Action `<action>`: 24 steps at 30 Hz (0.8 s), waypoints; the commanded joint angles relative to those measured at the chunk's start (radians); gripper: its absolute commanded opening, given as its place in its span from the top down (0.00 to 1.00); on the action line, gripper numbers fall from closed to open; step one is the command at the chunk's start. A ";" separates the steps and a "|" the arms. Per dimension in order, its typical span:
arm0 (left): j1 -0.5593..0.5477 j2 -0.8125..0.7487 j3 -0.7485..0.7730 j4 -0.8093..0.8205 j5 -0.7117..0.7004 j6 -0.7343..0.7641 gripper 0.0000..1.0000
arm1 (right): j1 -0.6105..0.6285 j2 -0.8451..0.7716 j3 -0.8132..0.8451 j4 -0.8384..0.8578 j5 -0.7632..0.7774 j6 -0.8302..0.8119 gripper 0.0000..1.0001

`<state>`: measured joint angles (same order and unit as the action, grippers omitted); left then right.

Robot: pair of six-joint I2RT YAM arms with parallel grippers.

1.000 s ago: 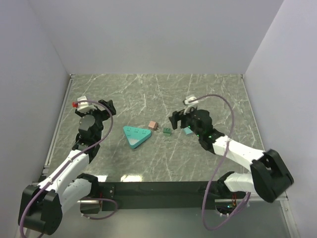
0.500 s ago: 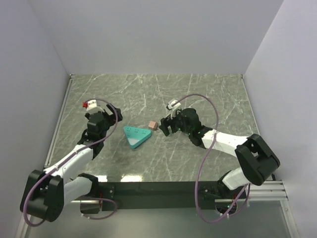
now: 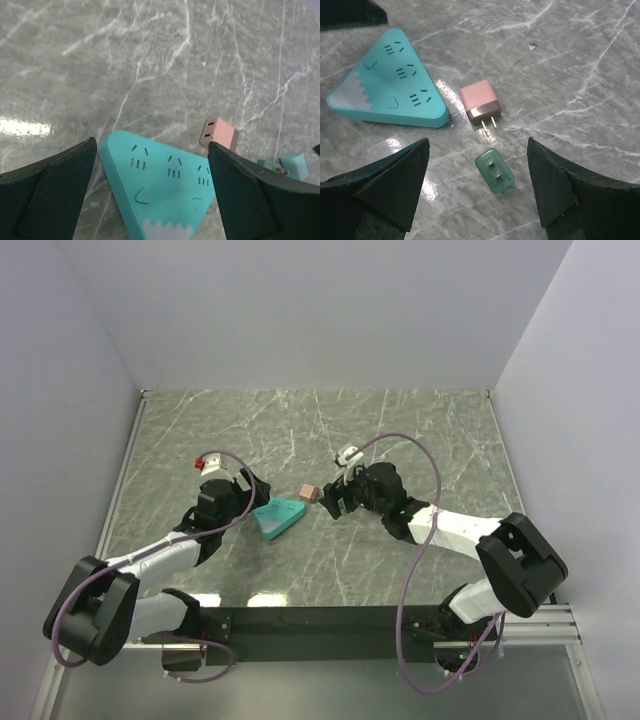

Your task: Insert the plug

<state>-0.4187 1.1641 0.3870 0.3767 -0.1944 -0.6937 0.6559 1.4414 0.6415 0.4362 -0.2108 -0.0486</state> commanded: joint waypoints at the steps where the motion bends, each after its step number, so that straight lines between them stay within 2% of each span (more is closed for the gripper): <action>1: -0.003 0.048 -0.030 0.097 0.059 -0.038 0.01 | 0.019 -0.026 0.007 0.062 0.024 -0.005 0.15; 13: -0.008 0.147 -0.027 0.166 0.164 -0.052 0.00 | 0.090 0.119 0.125 0.006 0.125 -0.028 0.16; 19: -0.008 0.210 0.006 0.208 0.185 -0.046 0.01 | 0.106 0.217 0.199 -0.044 0.246 -0.036 0.18; 24: -0.008 0.288 0.039 0.287 0.228 -0.041 0.01 | 0.108 0.237 0.210 -0.047 0.216 -0.036 0.18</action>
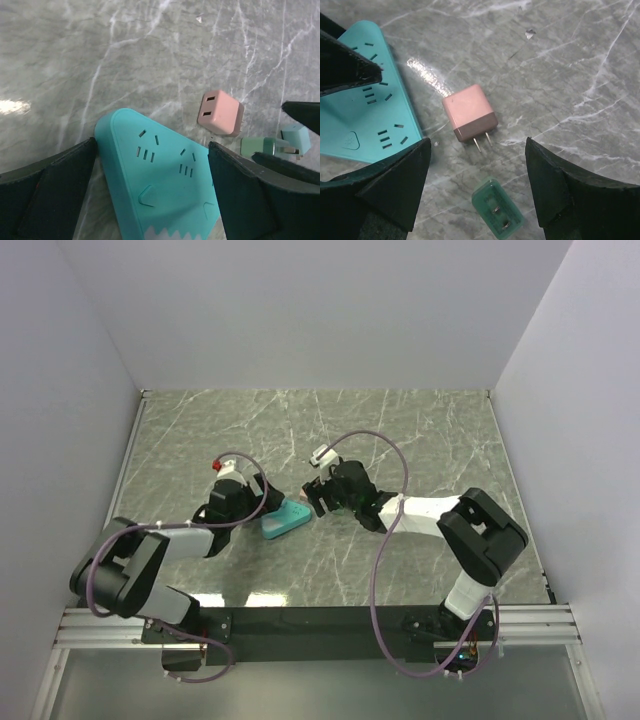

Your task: Insert the plug

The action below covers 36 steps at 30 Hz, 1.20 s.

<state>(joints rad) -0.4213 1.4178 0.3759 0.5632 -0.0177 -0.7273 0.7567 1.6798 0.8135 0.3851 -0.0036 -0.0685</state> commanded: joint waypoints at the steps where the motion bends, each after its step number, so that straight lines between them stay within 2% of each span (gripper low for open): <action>1: -0.005 0.049 0.063 0.113 0.077 -0.011 0.01 | 0.006 -0.008 0.029 0.011 0.007 -0.014 0.18; 4: -0.007 0.102 0.090 0.171 0.122 -0.014 0.01 | 0.007 -0.017 0.018 0.020 -0.013 -0.013 0.18; 13: -0.025 0.242 0.193 0.282 0.200 0.028 0.01 | 0.000 0.004 0.035 0.000 0.074 -0.050 0.18; 18: -0.027 0.283 0.222 0.328 0.265 0.063 0.01 | -0.017 0.023 0.056 0.009 0.041 -0.063 0.18; 21: -0.027 0.241 0.222 0.271 0.211 0.089 0.01 | -0.022 0.043 0.073 0.012 0.008 -0.077 0.19; 25: -0.027 0.141 0.192 0.178 0.049 0.138 0.00 | -0.022 0.092 0.120 -0.003 -0.013 -0.099 0.20; 36: -0.027 -0.120 0.133 0.034 -0.045 0.187 0.01 | -0.022 0.156 0.203 -0.139 -0.019 -0.142 0.21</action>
<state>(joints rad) -0.4431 1.3506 0.5278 0.6376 -0.0204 -0.5751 0.7372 1.8313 0.9661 0.2890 -0.0261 -0.1768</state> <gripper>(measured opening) 0.995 0.790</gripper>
